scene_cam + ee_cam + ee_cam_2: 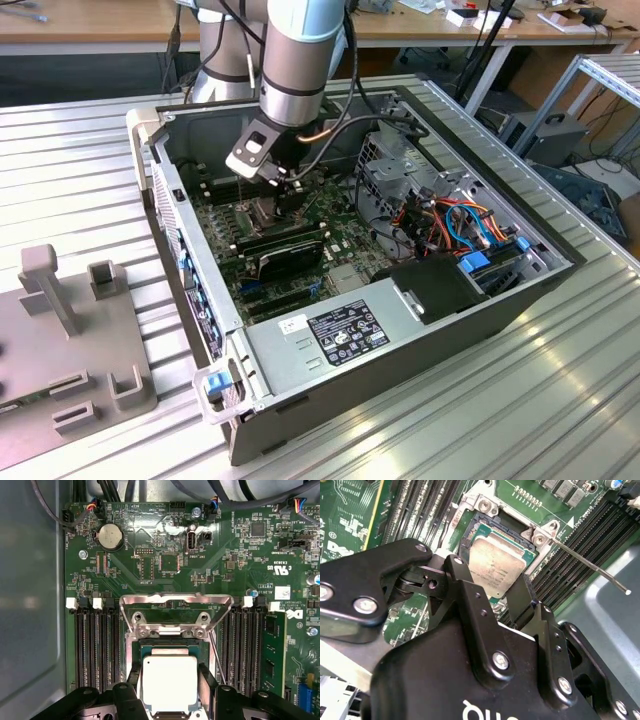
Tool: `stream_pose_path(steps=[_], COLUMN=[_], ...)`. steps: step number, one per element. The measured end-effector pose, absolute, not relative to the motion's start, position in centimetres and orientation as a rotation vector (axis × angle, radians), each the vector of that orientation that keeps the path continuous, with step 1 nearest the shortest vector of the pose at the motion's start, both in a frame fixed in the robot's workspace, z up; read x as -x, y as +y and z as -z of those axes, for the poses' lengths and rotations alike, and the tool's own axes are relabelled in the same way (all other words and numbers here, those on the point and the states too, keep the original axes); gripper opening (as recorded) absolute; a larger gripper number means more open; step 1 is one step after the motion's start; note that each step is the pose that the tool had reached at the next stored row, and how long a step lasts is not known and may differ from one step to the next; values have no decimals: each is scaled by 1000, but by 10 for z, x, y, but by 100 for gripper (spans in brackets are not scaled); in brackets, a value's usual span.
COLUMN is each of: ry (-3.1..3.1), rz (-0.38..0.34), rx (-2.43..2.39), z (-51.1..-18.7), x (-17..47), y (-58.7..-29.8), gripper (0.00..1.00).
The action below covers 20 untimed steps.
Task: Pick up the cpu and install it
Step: 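Place the cpu into insertion slot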
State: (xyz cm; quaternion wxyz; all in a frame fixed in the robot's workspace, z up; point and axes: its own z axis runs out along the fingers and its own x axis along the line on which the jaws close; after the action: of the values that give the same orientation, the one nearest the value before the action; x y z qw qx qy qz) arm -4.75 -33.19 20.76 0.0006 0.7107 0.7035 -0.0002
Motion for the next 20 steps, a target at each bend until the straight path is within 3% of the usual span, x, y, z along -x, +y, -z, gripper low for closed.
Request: stream_pose_path(steps=[20], ry=[2209], rz=[1], rx=[-2232], z=[-201], x=[48], y=[-332], gripper=[54])
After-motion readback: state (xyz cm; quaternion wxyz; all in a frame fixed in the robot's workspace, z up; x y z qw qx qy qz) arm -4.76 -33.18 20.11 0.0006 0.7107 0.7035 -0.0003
